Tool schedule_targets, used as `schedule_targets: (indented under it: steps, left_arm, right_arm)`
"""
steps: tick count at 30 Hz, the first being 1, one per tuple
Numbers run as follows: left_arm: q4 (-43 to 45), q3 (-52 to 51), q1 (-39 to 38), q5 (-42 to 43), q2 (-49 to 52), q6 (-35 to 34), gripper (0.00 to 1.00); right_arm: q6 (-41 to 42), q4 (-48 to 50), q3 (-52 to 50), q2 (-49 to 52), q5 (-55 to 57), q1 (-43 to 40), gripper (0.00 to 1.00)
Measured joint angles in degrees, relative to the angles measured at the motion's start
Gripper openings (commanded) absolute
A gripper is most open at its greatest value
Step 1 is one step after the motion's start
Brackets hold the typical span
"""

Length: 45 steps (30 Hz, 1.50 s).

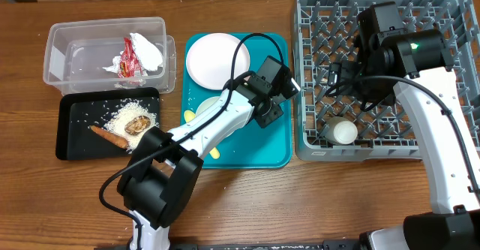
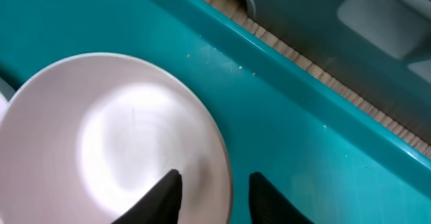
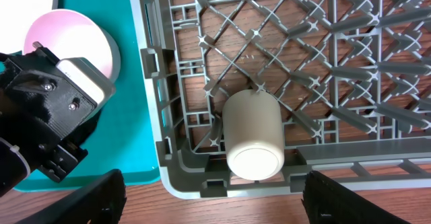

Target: Sort waste into correct bins and load items into the dishwasher

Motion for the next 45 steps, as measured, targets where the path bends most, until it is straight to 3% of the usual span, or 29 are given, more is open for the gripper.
schedule_targets:
  steps: [6, 12, 21, 24, 28, 32, 37, 45]
  left_arm:
    - [-2.9, 1.1, 0.0, -1.2, 0.1, -1.9, 0.48]
    - [-11.7, 12.6, 1.2, -1.8, 0.5, -5.6, 0.50]
    - [-38.0, 34.7, 10.2, -1.8, 0.5, -19.1, 0.49]
    - [-44.1, 40.1, 13.9, -1.8, 0.5, -22.4, 0.54]
    - [-44.3, 41.9, 17.7, -2.0, 0.5, -24.1, 0.60]
    - [-39.6, 41.5, 19.2, -2.0, 0.8, -19.4, 0.61]
    - [-39.9, 41.4, 19.1, 0.5, 4.3, -15.1, 0.59]
    - [-40.6, 41.2, 21.0, 4.3, 8.3, -20.3, 0.61]
  right_arm:
    - [0.0, 0.0, 0.0, 0.0, 0.0, 0.0, 0.87]
    - [0.0, 0.2, 0.0, 0.0, 0.0, 0.0, 0.87]
    - [0.0, 0.4, 0.0, 0.0, 0.0, 0.0, 0.87]
    - [0.0, 0.9, 0.0, 0.0, 0.0, 0.0, 0.87]
    - [0.0, 1.3, 0.0, 0.0, 0.0, 0.0, 0.87]
    - [0.0, 1.7, 0.0, 0.0, 0.0, 0.0, 0.87]
    - [0.0, 1.9, 0.0, 0.0, -0.2, 0.0, 0.87]
    - [0.5, 13.7, 0.0, 0.2, -9.0, 3.1, 0.85]
